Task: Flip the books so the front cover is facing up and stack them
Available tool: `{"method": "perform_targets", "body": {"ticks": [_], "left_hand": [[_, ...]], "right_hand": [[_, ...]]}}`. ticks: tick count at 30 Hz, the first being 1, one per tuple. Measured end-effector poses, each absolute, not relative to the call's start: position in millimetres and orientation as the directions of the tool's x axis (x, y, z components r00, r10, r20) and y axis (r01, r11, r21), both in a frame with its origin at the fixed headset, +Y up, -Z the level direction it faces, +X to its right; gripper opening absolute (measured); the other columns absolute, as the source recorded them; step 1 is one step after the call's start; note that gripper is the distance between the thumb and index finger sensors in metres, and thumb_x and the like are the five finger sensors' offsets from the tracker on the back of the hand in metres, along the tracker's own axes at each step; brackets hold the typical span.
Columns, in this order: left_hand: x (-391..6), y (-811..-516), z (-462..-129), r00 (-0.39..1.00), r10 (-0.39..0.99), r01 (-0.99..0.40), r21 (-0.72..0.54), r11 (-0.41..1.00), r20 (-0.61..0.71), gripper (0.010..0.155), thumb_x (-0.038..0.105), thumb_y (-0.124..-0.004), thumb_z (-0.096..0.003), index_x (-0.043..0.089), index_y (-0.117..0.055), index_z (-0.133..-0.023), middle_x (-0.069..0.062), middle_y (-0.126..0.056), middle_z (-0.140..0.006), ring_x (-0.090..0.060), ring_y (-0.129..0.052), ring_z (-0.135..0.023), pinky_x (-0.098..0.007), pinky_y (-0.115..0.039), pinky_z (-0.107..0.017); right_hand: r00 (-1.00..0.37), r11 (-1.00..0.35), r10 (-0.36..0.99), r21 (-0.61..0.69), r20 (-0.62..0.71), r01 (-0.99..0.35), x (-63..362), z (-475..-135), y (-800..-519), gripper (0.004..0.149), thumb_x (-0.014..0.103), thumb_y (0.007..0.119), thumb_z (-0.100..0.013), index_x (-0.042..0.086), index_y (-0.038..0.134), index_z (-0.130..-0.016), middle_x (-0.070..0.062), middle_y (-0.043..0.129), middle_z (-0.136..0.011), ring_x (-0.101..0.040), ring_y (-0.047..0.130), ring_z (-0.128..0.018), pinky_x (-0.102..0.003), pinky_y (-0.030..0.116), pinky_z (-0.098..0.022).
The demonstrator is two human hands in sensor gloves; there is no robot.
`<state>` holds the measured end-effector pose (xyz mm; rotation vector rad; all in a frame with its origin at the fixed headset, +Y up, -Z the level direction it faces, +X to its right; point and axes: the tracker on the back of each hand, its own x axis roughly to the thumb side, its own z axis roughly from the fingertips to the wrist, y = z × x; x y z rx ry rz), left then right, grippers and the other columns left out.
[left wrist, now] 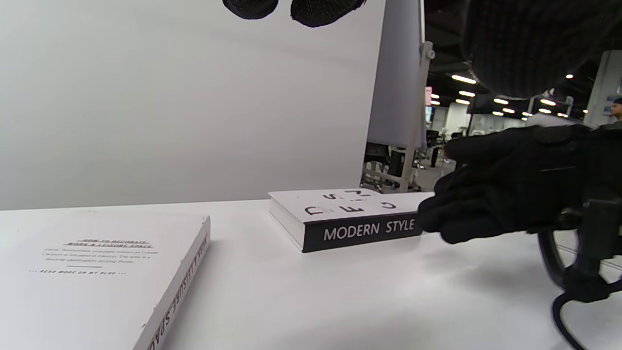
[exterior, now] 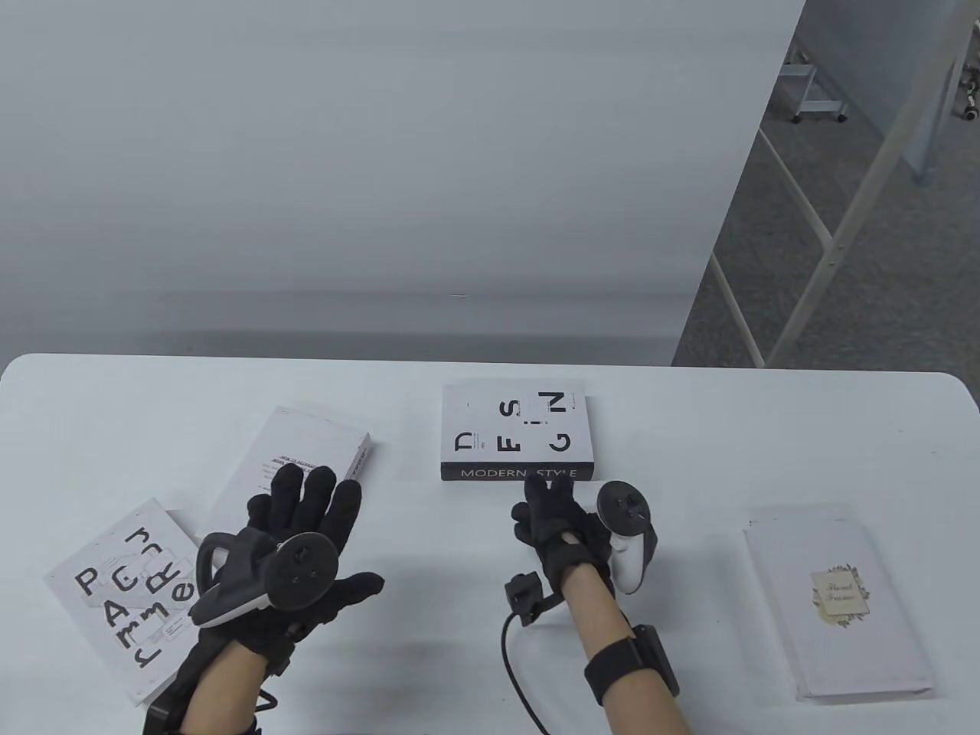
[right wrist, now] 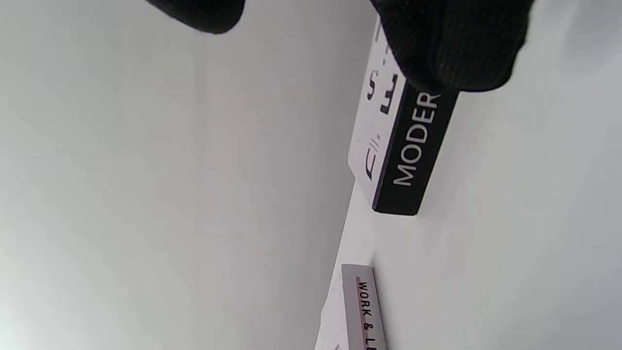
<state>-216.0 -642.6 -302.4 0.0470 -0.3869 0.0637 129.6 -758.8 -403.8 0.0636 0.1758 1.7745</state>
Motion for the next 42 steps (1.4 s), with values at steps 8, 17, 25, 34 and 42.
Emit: {"method": "perform_targets", "body": {"ticks": [8, 17, 25, 34, 42], "left_hand": [[-205.7, -647.9, -303.4, 0.921, 0.033, -0.056, 0.046, 0.997, 0.388, 0.101, 0.074, -0.066, -0.0429, 0.008, -0.034, -0.112, -0.03, -0.027, -0.112, -0.069, -0.04, -0.096, -0.075, -0.051, -0.064], [-194.1, -661.1, -305.7, 0.918, -0.047, 0.043, 0.018, 0.999, 0.393, 0.103, 0.074, -0.066, -0.0424, 0.006, -0.03, -0.112, -0.03, -0.02, -0.111, -0.064, -0.02, -0.096, -0.077, -0.039, -0.064], [-204.7, -662.9, -309.7, 0.932, -0.022, 0.017, 0.016, 1.0, 0.361, 0.103, 0.074, -0.066, -0.0424, 0.006, -0.03, -0.112, -0.029, -0.02, -0.111, -0.064, -0.017, -0.096, -0.077, -0.036, -0.064], [-207.5, -661.1, -309.4, 0.931, 0.004, -0.014, 0.025, 1.0, 0.364, 0.103, 0.074, -0.066, -0.0425, 0.006, -0.03, -0.112, -0.03, -0.019, -0.111, -0.064, -0.016, -0.095, -0.078, -0.034, -0.064], [-208.7, -663.5, -310.4, 0.932, 0.028, -0.028, -0.004, 1.0, 0.362, 0.103, 0.074, -0.064, -0.043, 0.006, -0.029, -0.111, -0.03, -0.02, -0.11, -0.066, -0.025, -0.094, -0.074, -0.036, -0.065]], "right_hand": [[-0.522, -0.544, 0.839, 0.174, 0.155, -0.821, 200.4, -352.7, -717.0, 0.084, 0.054, 0.058, -0.06, -0.011, 0.029, -0.105, -0.048, 0.046, -0.098, -0.068, 0.064, -0.079, -0.067, 0.067, -0.051], [-0.805, -0.807, 0.588, 0.131, 0.086, -0.576, 279.2, -316.3, -696.9, 0.082, 0.052, 0.063, -0.059, -0.009, 0.034, -0.107, -0.049, 0.039, -0.101, -0.073, 0.048, -0.085, -0.079, 0.05, -0.053], [-0.924, -0.928, 0.36, 0.047, -0.132, -0.369, 346.6, -309.0, -693.9, 0.088, 0.052, 0.068, -0.058, -0.008, 0.027, -0.107, -0.048, 0.038, -0.103, -0.072, 0.053, -0.085, -0.08, 0.047, -0.055], [-0.876, -0.955, 0.211, 0.098, -0.433, -0.279, 420.0, -290.8, -720.5, 0.085, 0.045, 0.075, -0.056, -0.004, 0.03, -0.109, -0.045, 0.035, -0.107, -0.071, 0.045, -0.09, -0.081, 0.041, -0.059], [-0.849, -0.898, 0.331, 0.137, -0.412, -0.417, 441.8, -288.8, -751.2, 0.071, 0.027, 0.073, -0.056, 0.002, 0.032, -0.109, -0.039, 0.023, -0.109, -0.066, 0.021, -0.094, -0.082, 0.028, -0.06]]}}
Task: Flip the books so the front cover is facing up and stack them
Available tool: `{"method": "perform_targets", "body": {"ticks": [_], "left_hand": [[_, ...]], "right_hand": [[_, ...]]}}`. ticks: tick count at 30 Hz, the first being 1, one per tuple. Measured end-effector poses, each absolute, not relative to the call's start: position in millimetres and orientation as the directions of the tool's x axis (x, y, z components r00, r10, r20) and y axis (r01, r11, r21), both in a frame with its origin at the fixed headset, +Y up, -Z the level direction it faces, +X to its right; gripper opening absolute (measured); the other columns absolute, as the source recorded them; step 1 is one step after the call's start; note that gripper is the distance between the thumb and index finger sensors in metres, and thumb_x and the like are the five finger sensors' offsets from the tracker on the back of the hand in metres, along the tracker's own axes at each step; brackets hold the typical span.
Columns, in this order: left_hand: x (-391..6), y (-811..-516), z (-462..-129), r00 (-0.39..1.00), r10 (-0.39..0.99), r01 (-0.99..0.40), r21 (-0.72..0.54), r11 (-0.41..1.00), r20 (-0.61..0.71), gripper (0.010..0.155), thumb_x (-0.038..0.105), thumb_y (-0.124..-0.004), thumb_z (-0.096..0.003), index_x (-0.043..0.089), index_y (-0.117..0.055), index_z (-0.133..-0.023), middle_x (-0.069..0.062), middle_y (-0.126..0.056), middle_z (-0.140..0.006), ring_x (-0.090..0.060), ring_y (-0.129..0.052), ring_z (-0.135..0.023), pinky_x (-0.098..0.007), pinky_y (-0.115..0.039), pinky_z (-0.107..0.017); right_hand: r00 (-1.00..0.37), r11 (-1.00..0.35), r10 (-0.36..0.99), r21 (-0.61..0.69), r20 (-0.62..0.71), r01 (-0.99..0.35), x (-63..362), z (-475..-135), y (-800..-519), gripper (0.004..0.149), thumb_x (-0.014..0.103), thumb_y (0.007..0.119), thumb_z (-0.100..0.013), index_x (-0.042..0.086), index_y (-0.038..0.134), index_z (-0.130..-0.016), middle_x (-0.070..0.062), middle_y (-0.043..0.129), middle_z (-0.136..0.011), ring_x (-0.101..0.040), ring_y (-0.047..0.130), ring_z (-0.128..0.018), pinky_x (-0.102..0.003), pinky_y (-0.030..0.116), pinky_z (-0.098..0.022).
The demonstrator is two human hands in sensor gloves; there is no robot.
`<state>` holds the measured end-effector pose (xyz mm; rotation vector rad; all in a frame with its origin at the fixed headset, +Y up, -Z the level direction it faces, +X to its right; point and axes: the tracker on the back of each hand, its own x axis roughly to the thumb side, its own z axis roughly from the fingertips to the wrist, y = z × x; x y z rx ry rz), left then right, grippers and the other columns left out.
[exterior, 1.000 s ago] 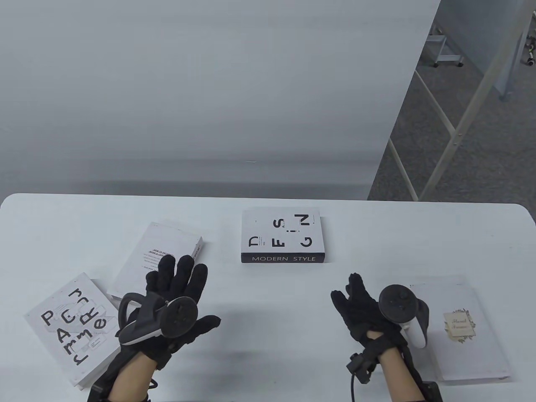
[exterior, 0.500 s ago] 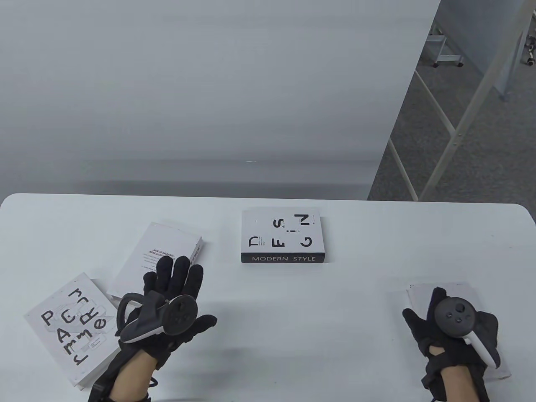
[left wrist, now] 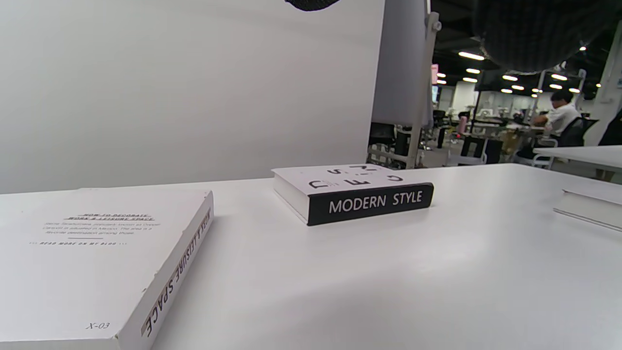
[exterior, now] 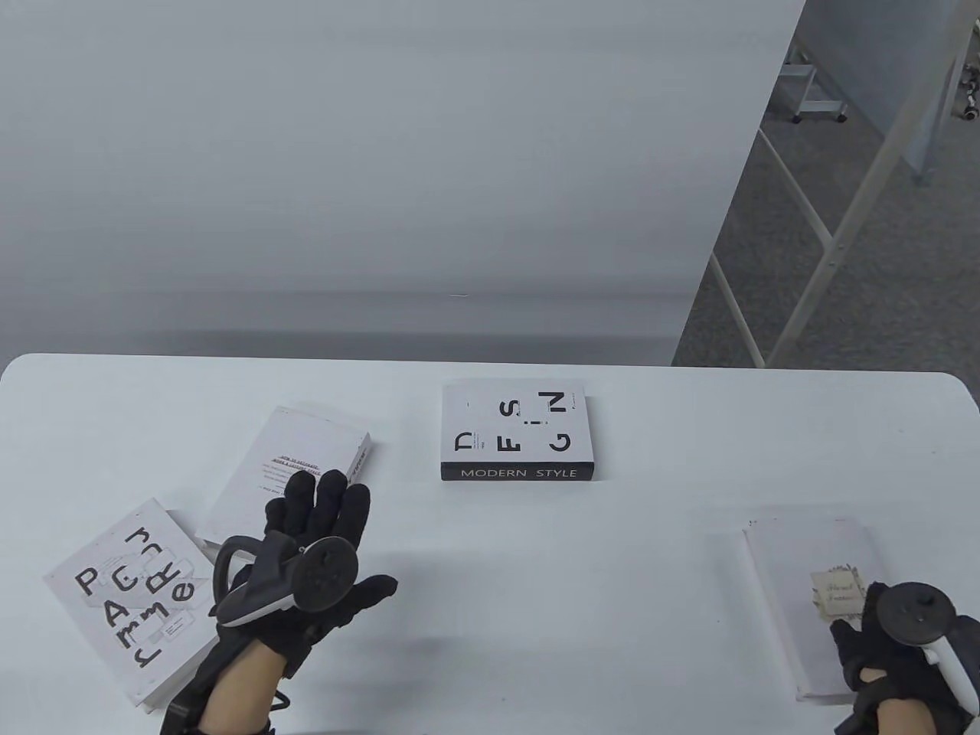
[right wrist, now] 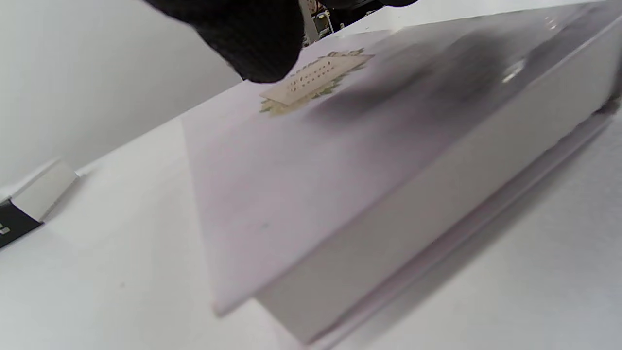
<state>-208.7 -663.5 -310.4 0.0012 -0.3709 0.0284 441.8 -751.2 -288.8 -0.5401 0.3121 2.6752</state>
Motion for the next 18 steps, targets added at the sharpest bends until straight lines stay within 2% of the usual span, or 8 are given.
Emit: {"method": "perform_targets", "body": {"ticks": [7, 9, 10, 14, 18], "left_hand": [[-207.6, -664.0, -310.1, 0.932, 0.021, -0.018, -0.012, 1.0, 0.361, 0.103, 0.074, -0.064, -0.0429, 0.006, -0.03, -0.112, -0.03, -0.02, -0.11, -0.064, -0.02, -0.095, -0.077, -0.036, -0.064], [-207.1, -664.4, -310.3, 0.932, 0.022, -0.017, -0.017, 1.0, 0.362, 0.102, 0.074, -0.064, -0.0429, 0.006, -0.03, -0.112, -0.03, -0.02, -0.11, -0.064, -0.02, -0.095, -0.077, -0.036, -0.064], [-207.0, -664.6, -310.4, 0.932, 0.019, -0.013, -0.02, 1.0, 0.361, 0.103, 0.074, -0.064, -0.0428, 0.006, -0.03, -0.112, -0.029, -0.02, -0.11, -0.064, -0.02, -0.095, -0.077, -0.036, -0.064], [-207.3, -664.7, -310.5, 0.934, 0.028, -0.019, -0.028, 0.999, 0.356, 0.102, 0.074, -0.064, -0.0429, 0.007, -0.031, -0.112, -0.03, -0.019, -0.11, -0.066, -0.022, -0.094, -0.076, -0.036, -0.064], [-206.1, -665.7, -310.9, 0.935, 0.027, -0.015, -0.037, 0.999, 0.355, 0.102, 0.074, -0.064, -0.043, 0.007, -0.031, -0.112, -0.031, -0.02, -0.109, -0.067, -0.024, -0.094, -0.076, -0.038, -0.064]], "right_hand": [[-0.864, -0.903, 0.323, 0.148, -0.385, -0.403, 440.8, -293.9, -760.2, 0.059, 0.013, 0.074, -0.053, 0.011, 0.052, -0.107, -0.03, 0.033, -0.112, -0.058, 0.025, -0.099, -0.08, 0.029, -0.062], [-0.869, -0.898, 0.309, 0.181, -0.387, -0.401, 441.3, -294.4, -764.9, 0.058, 0.012, 0.073, -0.052, 0.013, 0.051, -0.106, -0.028, 0.031, -0.111, -0.056, 0.029, -0.098, -0.079, 0.032, -0.062], [-0.863, -0.9, 0.326, 0.152, -0.386, -0.408, 441.1, -295.1, -763.5, 0.058, 0.011, 0.074, -0.052, 0.012, 0.053, -0.106, -0.029, 0.034, -0.11, -0.057, 0.031, -0.098, -0.079, 0.031, -0.062], [-0.885, -0.913, 0.267, 0.193, -0.381, -0.358, 434.1, -299.3, -762.3, 0.058, 0.014, 0.075, -0.052, 0.01, 0.053, -0.106, -0.031, 0.035, -0.11, -0.058, 0.036, -0.097, -0.077, 0.034, -0.063], [-0.938, -0.927, 0.167, 0.276, -0.305, -0.254, 409.9, -305.5, -754.9, 0.061, 0.024, 0.08, -0.052, 0.008, 0.056, -0.106, -0.035, 0.042, -0.107, -0.061, 0.047, -0.093, -0.074, 0.046, -0.062]]}}
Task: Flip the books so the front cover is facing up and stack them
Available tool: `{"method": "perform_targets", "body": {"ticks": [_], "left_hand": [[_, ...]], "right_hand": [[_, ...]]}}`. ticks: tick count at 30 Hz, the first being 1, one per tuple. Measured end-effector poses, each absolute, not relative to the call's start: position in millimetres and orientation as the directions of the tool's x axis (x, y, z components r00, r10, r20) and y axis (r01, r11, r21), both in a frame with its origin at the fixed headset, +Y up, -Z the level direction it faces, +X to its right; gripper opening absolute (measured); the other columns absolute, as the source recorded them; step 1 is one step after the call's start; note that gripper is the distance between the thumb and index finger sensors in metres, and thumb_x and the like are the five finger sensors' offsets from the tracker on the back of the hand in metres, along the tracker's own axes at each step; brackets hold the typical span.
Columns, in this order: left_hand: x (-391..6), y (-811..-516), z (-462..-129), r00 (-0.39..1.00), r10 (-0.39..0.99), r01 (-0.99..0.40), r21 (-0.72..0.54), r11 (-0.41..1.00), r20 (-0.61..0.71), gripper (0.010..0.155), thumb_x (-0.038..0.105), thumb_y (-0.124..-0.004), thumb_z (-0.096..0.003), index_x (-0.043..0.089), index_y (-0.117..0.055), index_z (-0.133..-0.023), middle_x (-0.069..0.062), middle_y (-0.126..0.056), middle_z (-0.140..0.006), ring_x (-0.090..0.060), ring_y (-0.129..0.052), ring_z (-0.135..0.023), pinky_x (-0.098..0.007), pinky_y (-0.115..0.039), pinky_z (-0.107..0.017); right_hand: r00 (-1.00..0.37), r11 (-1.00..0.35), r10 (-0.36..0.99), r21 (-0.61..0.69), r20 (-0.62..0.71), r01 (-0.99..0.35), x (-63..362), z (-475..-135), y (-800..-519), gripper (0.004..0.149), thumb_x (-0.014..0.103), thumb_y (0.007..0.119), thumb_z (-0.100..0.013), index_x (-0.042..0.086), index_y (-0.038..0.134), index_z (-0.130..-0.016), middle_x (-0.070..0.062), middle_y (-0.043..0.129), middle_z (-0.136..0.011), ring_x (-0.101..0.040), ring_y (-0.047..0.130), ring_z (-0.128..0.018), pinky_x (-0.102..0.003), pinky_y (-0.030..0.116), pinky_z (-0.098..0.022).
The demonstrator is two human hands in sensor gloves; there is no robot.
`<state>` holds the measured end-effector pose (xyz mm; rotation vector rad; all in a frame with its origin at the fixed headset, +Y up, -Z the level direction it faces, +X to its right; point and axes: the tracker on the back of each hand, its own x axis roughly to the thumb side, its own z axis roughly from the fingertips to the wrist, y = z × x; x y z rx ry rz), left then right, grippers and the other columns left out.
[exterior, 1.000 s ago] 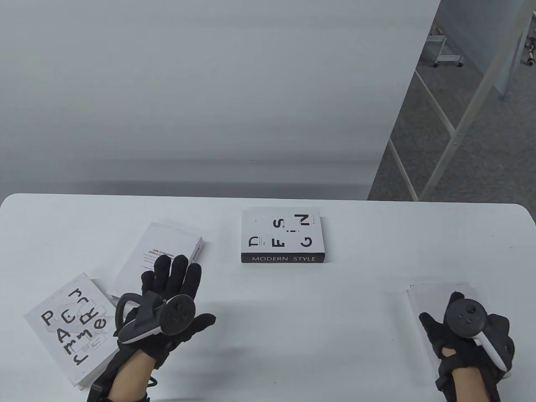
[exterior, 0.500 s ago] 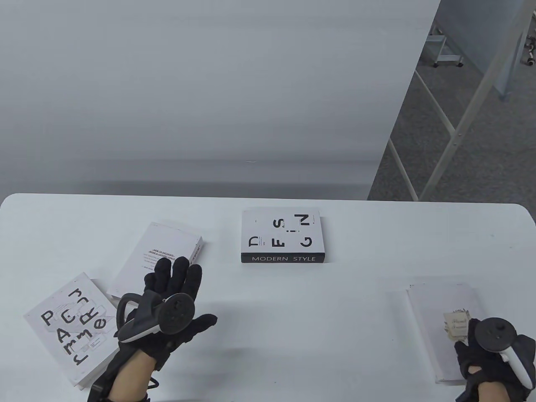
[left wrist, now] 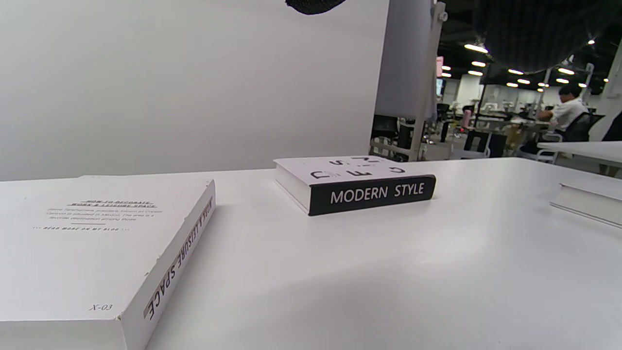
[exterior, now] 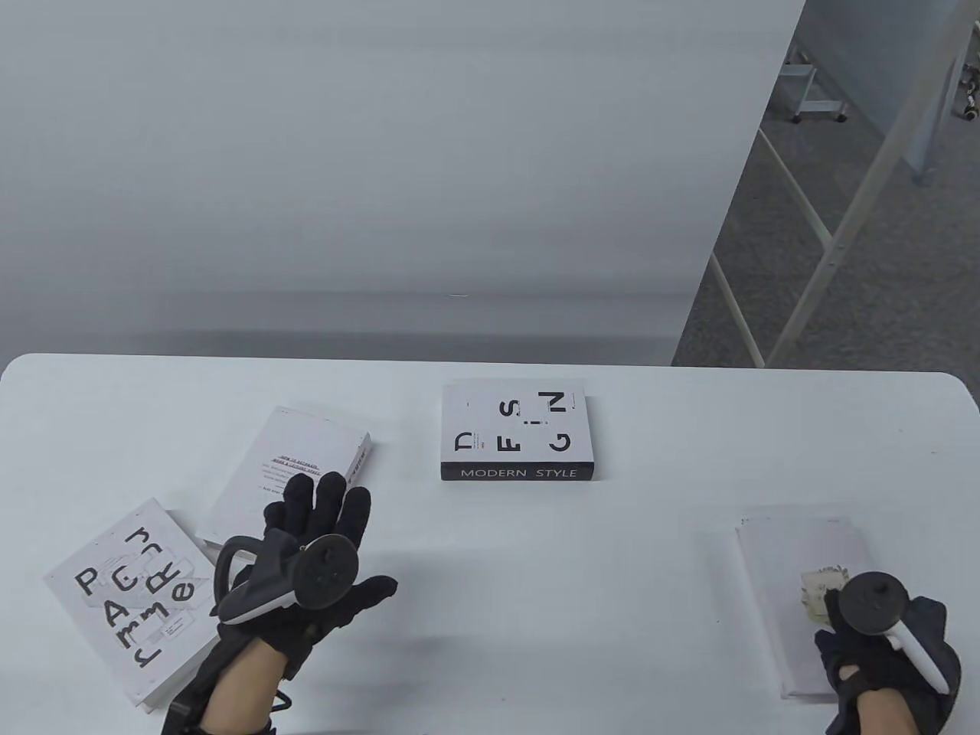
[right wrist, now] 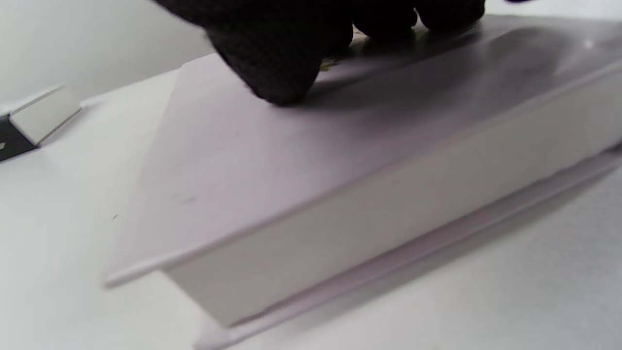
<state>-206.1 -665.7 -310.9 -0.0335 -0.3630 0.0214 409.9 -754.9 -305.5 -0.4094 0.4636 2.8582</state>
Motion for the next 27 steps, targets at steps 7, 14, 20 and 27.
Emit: {"method": "perform_targets", "body": {"ticks": [7, 14, 20, 27], "left_hand": [[-201.3, -669.1, -311.6, 0.931, 0.017, -0.002, -0.042, 0.999, 0.364, 0.102, 0.074, -0.064, -0.0431, 0.007, -0.032, -0.112, -0.03, -0.018, -0.109, -0.067, -0.024, -0.094, -0.076, -0.038, -0.064], [-195.6, -674.7, -313.9, 0.927, 0.009, 0.016, -0.062, 0.998, 0.375, 0.101, 0.073, -0.064, -0.0432, 0.007, -0.032, -0.112, -0.03, -0.018, -0.109, -0.067, -0.024, -0.094, -0.076, -0.039, -0.064], [-195.0, -678.2, -315.3, 0.928, 0.005, 0.025, -0.076, 0.997, 0.373, 0.101, 0.073, -0.065, -0.0433, 0.007, -0.032, -0.112, -0.03, -0.018, -0.109, -0.067, -0.025, -0.094, -0.076, -0.039, -0.065], [-189.2, -684.0, -315.7, 0.924, 0.0, 0.04, -0.098, 0.994, 0.383, 0.1, 0.073, -0.065, -0.0433, 0.007, -0.033, -0.112, -0.03, -0.019, -0.109, -0.066, -0.025, -0.094, -0.076, -0.04, -0.064]], "right_hand": [[-0.986, -0.948, 0.021, 0.309, -0.164, -0.072, 369.9, -314.9, -747.0, 0.053, 0.024, 0.081, -0.049, 0.015, 0.067, -0.1, -0.031, 0.063, -0.098, -0.056, 0.072, -0.08, -0.064, 0.069, -0.054], [-0.998, -0.943, -0.061, 0.33, -0.019, 0.051, 330.7, -320.4, -745.3, 0.052, 0.027, 0.081, -0.048, 0.017, 0.069, -0.098, -0.029, 0.069, -0.094, -0.052, 0.082, -0.072, -0.058, 0.077, -0.048], [-0.995, -0.912, 0.061, 0.41, 0.081, -0.023, 282.2, -326.8, -740.3, 0.048, 0.028, 0.079, -0.05, 0.016, 0.073, -0.097, -0.03, 0.069, -0.094, -0.053, 0.082, -0.07, -0.059, 0.077, -0.047], [-0.977, -0.884, -0.008, 0.456, 0.213, 0.107, 221.2, -332.6, -740.9, 0.049, 0.028, 0.076, -0.051, 0.017, 0.068, -0.099, -0.028, 0.066, -0.096, -0.048, 0.084, -0.069, -0.055, 0.08, -0.046]]}}
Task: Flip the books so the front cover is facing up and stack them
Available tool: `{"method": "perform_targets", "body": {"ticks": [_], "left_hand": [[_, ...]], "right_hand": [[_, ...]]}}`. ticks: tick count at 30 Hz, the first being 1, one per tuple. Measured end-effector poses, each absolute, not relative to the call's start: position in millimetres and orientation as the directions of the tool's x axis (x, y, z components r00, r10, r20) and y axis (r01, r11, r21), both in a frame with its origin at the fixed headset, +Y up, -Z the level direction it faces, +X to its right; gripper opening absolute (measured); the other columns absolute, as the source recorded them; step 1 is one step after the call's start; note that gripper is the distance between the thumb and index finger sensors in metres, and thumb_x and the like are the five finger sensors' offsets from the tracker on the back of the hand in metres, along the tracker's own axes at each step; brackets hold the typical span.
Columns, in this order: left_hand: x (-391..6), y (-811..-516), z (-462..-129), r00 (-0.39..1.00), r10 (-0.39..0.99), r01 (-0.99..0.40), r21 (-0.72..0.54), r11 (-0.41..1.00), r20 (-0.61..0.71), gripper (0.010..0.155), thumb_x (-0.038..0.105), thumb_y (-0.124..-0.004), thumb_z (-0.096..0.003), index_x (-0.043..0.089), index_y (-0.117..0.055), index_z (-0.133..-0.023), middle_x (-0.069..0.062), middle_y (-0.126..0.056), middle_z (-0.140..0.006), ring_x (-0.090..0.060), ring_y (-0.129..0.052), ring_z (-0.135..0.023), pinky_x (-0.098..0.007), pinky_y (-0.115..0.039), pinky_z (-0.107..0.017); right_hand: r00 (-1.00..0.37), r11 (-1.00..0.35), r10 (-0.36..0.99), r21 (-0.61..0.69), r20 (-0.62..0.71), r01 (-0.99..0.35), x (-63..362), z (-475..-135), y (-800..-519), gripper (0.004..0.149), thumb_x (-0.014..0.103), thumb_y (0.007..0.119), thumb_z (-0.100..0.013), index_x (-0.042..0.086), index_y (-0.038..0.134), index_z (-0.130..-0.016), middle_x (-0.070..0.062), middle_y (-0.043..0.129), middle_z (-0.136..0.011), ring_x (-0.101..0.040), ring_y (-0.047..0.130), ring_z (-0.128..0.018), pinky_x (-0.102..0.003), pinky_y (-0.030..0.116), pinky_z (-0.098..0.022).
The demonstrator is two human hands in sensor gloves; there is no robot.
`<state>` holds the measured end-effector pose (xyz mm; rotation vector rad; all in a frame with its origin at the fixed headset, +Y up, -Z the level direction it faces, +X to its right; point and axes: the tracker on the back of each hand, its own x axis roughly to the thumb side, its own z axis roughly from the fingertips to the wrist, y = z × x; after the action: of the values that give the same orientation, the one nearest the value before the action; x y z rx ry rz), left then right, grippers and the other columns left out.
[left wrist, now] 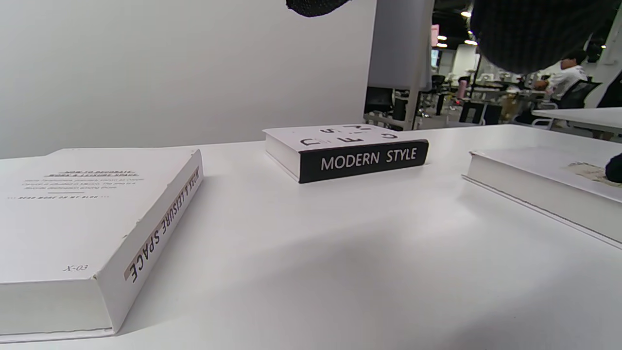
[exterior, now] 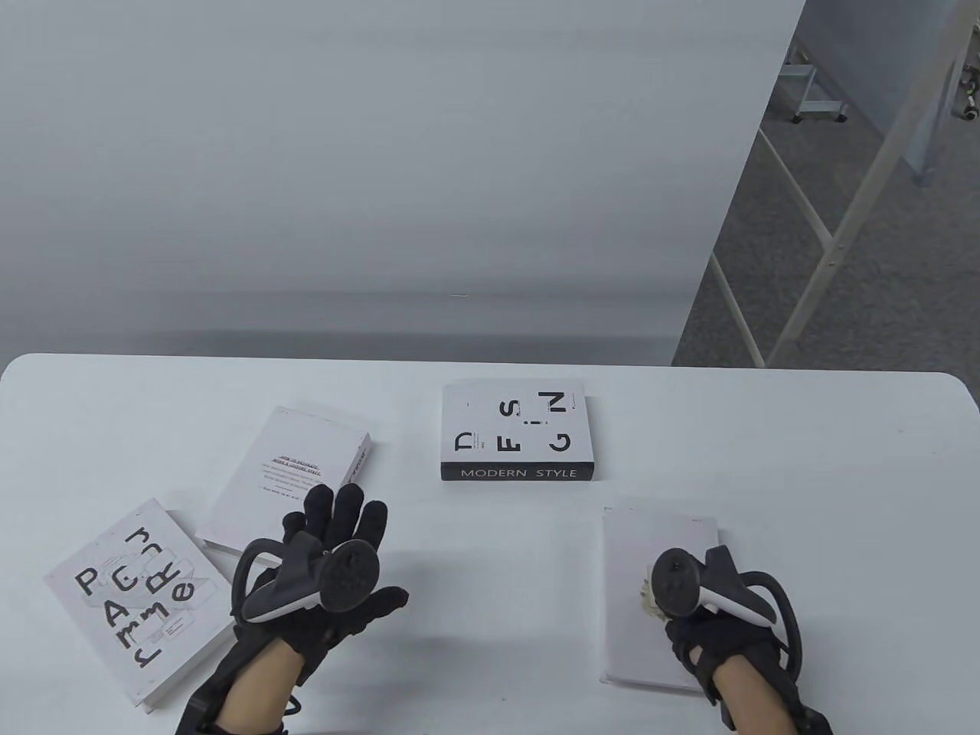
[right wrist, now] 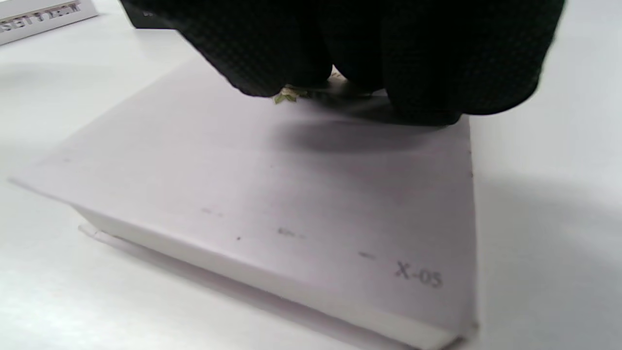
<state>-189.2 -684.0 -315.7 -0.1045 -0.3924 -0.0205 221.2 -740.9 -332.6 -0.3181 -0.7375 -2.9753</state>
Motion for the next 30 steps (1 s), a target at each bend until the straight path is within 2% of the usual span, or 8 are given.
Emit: {"method": "perform_targets", "body": {"ticks": [8, 12, 18, 22, 26, 30], "left_hand": [[-183.2, -689.4, -316.1, 0.918, -0.011, 0.057, -0.104, 0.993, 0.397, 0.1, 0.073, -0.065, -0.0435, 0.007, -0.032, -0.112, -0.03, -0.018, -0.109, -0.067, -0.025, -0.094, -0.075, -0.04, -0.065], [-180.1, -690.9, -316.4, 0.915, -0.008, 0.054, -0.103, 0.993, 0.403, 0.1, 0.073, -0.064, -0.0436, 0.006, -0.031, -0.111, -0.032, -0.02, -0.108, -0.068, -0.031, -0.094, -0.073, -0.043, -0.066], [-175.3, -699.9, -318.5, 0.911, 0.003, 0.06, -0.138, 0.989, 0.413, 0.101, 0.072, -0.066, -0.0434, 0.005, -0.03, -0.11, -0.033, -0.023, -0.108, -0.066, -0.036, -0.094, -0.07, -0.047, -0.067], [-170.0, -710.4, -321.0, 0.904, -0.024, 0.108, -0.172, 0.979, 0.427, 0.104, 0.072, -0.069, -0.0419, 0.003, -0.031, -0.11, -0.034, -0.027, -0.107, -0.066, -0.042, -0.093, -0.069, -0.05, -0.067], [-167.0, -722.3, -323.7, 0.898, 0.031, 0.075, -0.223, 0.972, 0.438, 0.105, 0.071, -0.07, -0.0418, -0.002, -0.033, -0.108, -0.037, -0.033, -0.105, -0.065, -0.049, -0.092, -0.067, -0.055, -0.067], [-163.0, -739.0, -326.0, 0.884, 0.133, -0.013, -0.262, 0.965, 0.447, 0.103, 0.071, -0.07, -0.0418, -0.002, -0.037, -0.107, -0.037, -0.041, -0.103, -0.064, -0.057, -0.09, -0.064, -0.061, -0.065]], "right_hand": [[-0.952, -0.871, -0.004, 0.466, 0.307, 0.154, 172.3, -335.2, -741.8, 0.05, 0.029, 0.075, -0.051, 0.018, 0.066, -0.099, -0.027, 0.063, -0.097, -0.049, 0.084, -0.069, -0.055, 0.08, -0.046], [-0.939, -0.866, 0.006, 0.471, 0.343, 0.166, 148.1, -335.4, -741.8, 0.049, 0.029, 0.074, -0.051, 0.02, 0.066, -0.099, -0.026, 0.063, -0.097, -0.048, 0.084, -0.068, -0.054, 0.081, -0.046], [-0.893, -0.881, -0.043, 0.405, 0.447, 0.245, 98.4, -328.0, -743.9, 0.048, 0.03, 0.074, -0.051, 0.023, 0.067, -0.098, -0.025, 0.065, -0.097, -0.044, 0.088, -0.064, -0.05, 0.084, -0.043], [-0.878, -0.868, 0.019, 0.443, 0.479, 0.223, 68.9, -323.8, -742.9, 0.047, 0.03, 0.073, -0.051, 0.023, 0.067, -0.098, -0.024, 0.064, -0.098, -0.045, 0.087, -0.064, -0.051, 0.084, -0.043], [-0.859, -0.867, -0.023, 0.418, 0.512, 0.272, 47.9, -320.2, -743.9, 0.048, 0.031, 0.073, -0.052, 0.022, 0.066, -0.098, -0.025, 0.064, -0.097, -0.043, 0.088, -0.064, -0.049, 0.085, -0.042], [-0.852, -0.88, -0.021, 0.395, 0.524, 0.265, 47.3, -318.3, -743.8, 0.048, 0.031, 0.072, -0.052, 0.023, 0.066, -0.099, -0.024, 0.065, -0.097, -0.043, 0.089, -0.063, -0.048, 0.085, -0.042]]}}
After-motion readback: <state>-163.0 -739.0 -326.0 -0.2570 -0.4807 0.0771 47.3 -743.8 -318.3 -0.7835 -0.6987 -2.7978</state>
